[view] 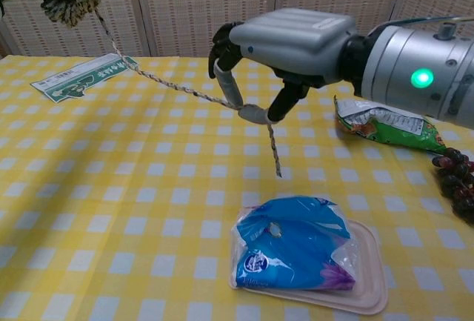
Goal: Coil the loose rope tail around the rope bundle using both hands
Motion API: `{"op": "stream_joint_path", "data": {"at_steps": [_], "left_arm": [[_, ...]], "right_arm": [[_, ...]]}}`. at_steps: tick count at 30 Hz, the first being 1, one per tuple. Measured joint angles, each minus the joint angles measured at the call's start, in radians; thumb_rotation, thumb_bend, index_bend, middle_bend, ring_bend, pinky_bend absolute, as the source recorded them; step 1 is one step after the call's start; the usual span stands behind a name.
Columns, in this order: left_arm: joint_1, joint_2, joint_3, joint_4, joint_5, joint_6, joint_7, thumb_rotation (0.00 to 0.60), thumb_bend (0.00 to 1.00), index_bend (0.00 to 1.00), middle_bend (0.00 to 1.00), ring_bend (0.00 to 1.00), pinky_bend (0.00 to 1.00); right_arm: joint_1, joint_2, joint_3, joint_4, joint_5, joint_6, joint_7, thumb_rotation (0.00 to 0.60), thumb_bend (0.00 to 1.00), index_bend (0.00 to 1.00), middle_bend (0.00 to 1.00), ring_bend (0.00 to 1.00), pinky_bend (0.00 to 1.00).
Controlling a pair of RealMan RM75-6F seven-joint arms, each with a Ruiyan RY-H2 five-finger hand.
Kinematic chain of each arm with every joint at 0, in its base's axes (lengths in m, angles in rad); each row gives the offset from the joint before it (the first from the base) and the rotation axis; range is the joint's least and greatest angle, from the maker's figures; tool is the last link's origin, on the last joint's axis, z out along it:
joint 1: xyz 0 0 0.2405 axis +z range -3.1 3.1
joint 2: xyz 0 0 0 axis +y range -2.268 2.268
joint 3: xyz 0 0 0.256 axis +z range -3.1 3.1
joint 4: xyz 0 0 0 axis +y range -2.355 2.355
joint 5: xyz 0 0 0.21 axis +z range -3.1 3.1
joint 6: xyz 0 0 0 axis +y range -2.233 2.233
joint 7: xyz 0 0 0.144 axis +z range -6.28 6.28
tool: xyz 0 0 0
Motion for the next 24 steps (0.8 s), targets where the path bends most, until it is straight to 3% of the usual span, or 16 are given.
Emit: {"op": "stream_joint_path", "data": {"at_steps": [13, 24], "left_arm": [[0.013, -0.030, 0.110, -0.057, 0.137, 0.015, 0.004, 0.323, 0.28, 0.75, 0.83, 0.64, 0.25], [0.034, -0.055, 0.192, -0.106, 0.319, 0.061, -0.055, 0.321, 0.28, 0.75, 0.83, 0.64, 0.25]], "right_arm": [[0.088, 0.028, 0.219, -0.047, 0.037, 0.007, 0.072, 0.600, 0.36, 0.57, 0.25, 0.06, 0.14], [0.148, -0.026, 0.285, 0.056, 0.133, 0.000, 0.103, 0.600, 0.36, 0.57, 0.24, 0.06, 0.14]]}}
